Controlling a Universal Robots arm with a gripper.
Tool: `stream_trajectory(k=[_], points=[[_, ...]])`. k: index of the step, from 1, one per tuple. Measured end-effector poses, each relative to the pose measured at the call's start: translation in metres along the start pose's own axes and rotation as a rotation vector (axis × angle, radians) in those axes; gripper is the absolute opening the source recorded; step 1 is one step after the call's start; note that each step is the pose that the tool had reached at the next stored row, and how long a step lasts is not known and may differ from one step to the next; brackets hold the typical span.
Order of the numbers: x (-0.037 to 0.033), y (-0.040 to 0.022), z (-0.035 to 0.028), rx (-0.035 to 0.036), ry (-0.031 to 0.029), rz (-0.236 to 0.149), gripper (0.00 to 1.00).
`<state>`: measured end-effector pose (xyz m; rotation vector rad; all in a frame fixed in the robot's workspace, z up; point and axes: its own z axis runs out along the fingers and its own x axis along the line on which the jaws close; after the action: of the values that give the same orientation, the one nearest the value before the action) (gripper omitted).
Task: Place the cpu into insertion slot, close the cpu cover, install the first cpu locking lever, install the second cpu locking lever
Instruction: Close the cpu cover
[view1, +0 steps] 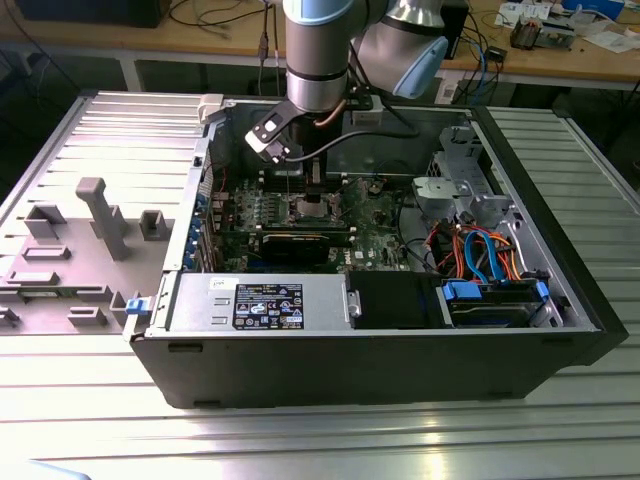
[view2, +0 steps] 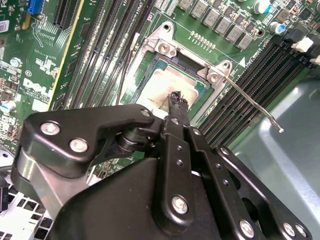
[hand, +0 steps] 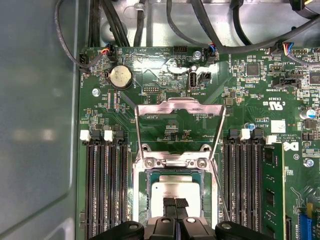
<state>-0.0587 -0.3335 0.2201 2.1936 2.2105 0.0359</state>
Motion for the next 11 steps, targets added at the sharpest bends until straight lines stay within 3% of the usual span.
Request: stream_trajectory(k=[11], points=[[0.0, 0.0002, -0.0055, -0.0002, 0.0002, 0.0, 0.11]])
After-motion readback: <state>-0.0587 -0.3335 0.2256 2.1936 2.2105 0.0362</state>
